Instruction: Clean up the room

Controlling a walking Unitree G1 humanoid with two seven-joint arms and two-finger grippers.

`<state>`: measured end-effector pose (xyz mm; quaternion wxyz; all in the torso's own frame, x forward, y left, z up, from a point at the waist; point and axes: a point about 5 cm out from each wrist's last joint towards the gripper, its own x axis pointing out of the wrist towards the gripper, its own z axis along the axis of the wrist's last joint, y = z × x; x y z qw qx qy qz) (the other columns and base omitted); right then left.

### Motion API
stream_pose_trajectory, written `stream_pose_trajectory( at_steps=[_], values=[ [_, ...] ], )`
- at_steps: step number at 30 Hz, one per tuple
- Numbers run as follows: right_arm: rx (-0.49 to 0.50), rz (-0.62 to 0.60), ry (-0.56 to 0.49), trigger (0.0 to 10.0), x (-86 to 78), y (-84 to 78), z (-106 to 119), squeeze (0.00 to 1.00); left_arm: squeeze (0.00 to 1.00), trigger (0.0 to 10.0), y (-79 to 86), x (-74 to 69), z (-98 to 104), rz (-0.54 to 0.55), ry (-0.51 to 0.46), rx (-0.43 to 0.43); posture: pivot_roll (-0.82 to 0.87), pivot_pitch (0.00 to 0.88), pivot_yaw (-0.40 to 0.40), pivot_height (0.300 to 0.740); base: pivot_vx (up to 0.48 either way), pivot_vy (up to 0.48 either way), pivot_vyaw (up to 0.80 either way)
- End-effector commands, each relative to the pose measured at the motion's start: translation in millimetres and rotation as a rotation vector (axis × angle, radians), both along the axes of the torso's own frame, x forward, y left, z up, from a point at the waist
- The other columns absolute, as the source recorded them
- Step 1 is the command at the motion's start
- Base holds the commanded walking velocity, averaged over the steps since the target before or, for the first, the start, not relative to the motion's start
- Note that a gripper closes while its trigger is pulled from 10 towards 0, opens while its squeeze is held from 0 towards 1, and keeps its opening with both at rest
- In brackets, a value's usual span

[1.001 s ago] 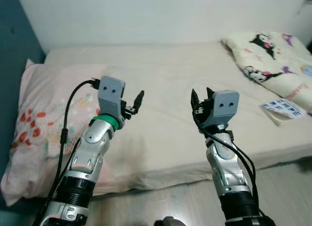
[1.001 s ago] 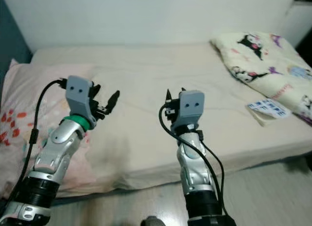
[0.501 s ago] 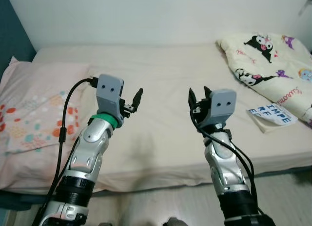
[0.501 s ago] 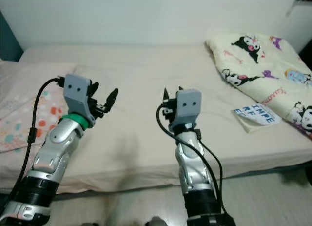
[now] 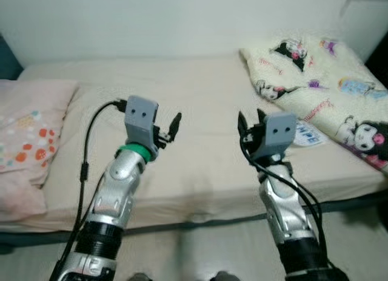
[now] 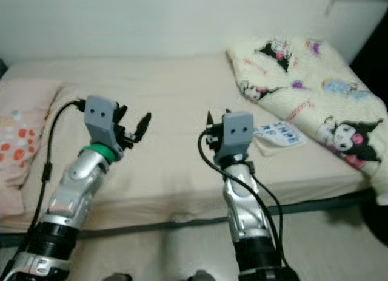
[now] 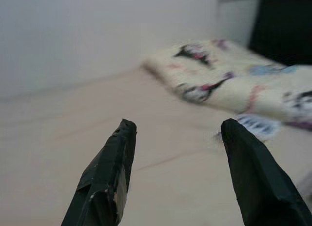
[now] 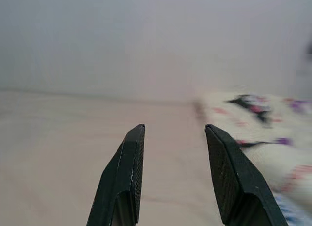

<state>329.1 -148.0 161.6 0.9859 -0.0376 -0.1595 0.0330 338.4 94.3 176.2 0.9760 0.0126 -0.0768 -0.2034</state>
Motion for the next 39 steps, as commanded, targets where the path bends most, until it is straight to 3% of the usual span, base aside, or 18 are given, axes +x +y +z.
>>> stream_pose_trajectory(
  at_steps=[1,34,39],
  values=[
    [0.008,0.011,0.008,10.0,-0.7,4.9,-2.2,0.00,0.00,10.0,7.2,-0.5,-5.4,0.020,0.019,0.011,-0.05,0.050,0.033,0.709,0.000,-0.341,0.00],
    [0.017,0.006,0.005,10.0,-1.7,5.9,-3.0,0.00,0.00,10.0,7.5,0.4,-4.8,0.018,0.022,0.020,-0.04,0.053,0.042,0.709,0.000,-0.306,0.00],
    [0.016,0.005,0.005,10.0,-2.1,5.6,-3.2,0.00,0.00,10.0,10.8,4.8,-9.1,0.052,0.074,0.012,-0.05,0.055,0.042,0.709,0.000,0.384,0.00]
  ],
)
